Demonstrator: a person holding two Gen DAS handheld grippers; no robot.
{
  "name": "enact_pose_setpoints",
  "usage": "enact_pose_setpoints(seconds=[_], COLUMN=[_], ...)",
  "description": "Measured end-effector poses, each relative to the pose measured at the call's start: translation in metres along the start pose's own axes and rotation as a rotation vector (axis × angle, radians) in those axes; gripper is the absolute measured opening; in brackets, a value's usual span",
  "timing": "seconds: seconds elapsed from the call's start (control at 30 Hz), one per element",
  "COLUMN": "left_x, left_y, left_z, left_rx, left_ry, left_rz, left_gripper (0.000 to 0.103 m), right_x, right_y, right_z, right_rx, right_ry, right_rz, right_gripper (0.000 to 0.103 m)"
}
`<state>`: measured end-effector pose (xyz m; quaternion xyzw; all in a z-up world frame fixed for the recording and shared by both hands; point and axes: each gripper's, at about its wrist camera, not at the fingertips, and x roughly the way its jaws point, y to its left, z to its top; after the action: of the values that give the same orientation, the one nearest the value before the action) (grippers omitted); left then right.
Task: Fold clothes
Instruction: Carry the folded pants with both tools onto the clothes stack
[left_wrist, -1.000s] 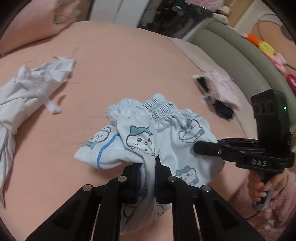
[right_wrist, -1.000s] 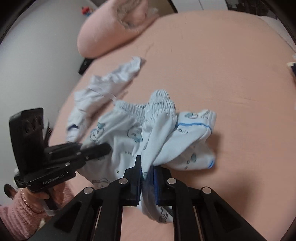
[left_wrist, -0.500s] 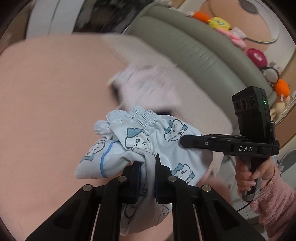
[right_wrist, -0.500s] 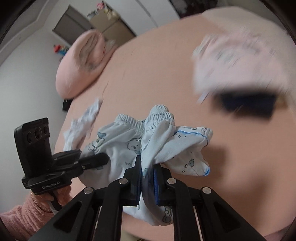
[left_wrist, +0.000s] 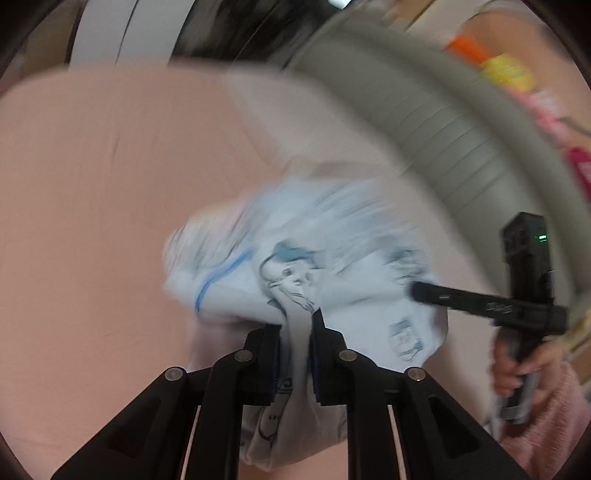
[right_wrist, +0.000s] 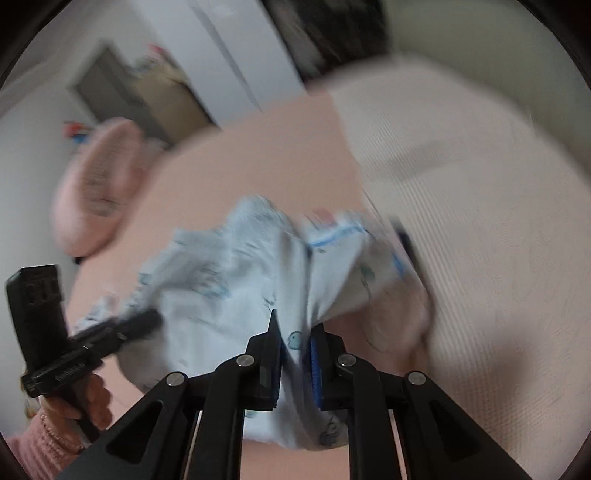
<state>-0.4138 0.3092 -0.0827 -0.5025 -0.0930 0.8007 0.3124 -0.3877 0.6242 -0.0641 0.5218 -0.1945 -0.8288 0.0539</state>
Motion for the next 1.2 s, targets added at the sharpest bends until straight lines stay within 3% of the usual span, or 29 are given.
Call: enact_pose_setpoints(seconds=[0.03,0.1,0.13,0.2,0.3,0.4,0.43,0.47,0.5,0.6,0.63,0.77,0.93,1.0,1.1,1.2], left_x=[0.007,-0.005,-0.017,-0.046,-0.072,-0.053,-0.043,-0.034,-0.024,0.01,0.011,-0.003,-0.025,-0.009,0.026,0.025], left_y=[0.008,0.008,0.002,-0.015,-0.041,-0.059,-0.064,-0.07,-0.075,-0.066,-0.057,-0.023,-0.051,-0.069,-0.084,-0.073], left_z=[-0.004,-0.008,-0.009,-0.017,-0.024,-0.022,-0.022,-0.021,-0.02,-0.03,-0.032,-0.024,-0.017,-0.015,-0.009,0.01], left_rx=[-0.026,-0.012,0.031,0.139,0.316,0.419,0.45,0.481,0.513,0.632,0.646,0.532,0.499,0.555,0.645,0.544], left_ry=[0.022,-0.008,-0.038,-0.173,-0.315,-0.264,-0.238,-0.211,-0.185,-0.093,-0.079,-0.051,-0.159,-0.146,-0.083,-0.134], left_rz=[-0.017,-0.047,-0.028,0.048,0.155,0.154,0.154,0.154,0.154,0.329,0.363,0.318,0.197,0.217,0.299,0.287], left_gripper=[0.013,0.014,0.018,0.02,0.021,0.033,0.046,0.053,0.054,0.054,0.054,0.06,0.063,0.063,0.063,0.063], right_x=[0.013,0.019,0.015,-0.005,-0.034,-0.045,-0.038,-0.026,-0.012,0.03,0.035,0.032,0.007,0.006,0.027,0.039], right_y=[-0.013,-0.024,-0.026,-0.022,-0.005,0.028,0.04,0.052,0.061,0.067,0.062,0.043,0.06,0.075,0.097,0.097], right_z=[-0.004,-0.014,-0.017,-0.019,-0.018,-0.021,-0.021,-0.021,-0.019,-0.02,-0.02,-0.015,-0.012,-0.01,-0.005,0.011], right_rx=[0.033,0.059,0.059,0.036,-0.013,-0.11,-0.144,-0.172,-0.196,-0.215,-0.206,-0.135,-0.124,-0.142,-0.216,-0.202], right_ry=[0.032,0.019,-0.006,-0.084,-0.168,-0.246,-0.231,-0.201,-0.164,-0.063,-0.054,-0.071,-0.161,-0.18,-0.131,-0.134], right_rz=[0.006,0.06,0.077,0.073,-0.049,-0.064,-0.051,-0.056,-0.072,-0.134,-0.141,-0.086,-0.093,-0.095,-0.167,-0.23], right_gripper=[0.016,0.021,0.021,0.022,0.022,0.022,0.022,0.022,0.022,0.022,0.021,0.016,0.022,0.038,0.04,0.04])
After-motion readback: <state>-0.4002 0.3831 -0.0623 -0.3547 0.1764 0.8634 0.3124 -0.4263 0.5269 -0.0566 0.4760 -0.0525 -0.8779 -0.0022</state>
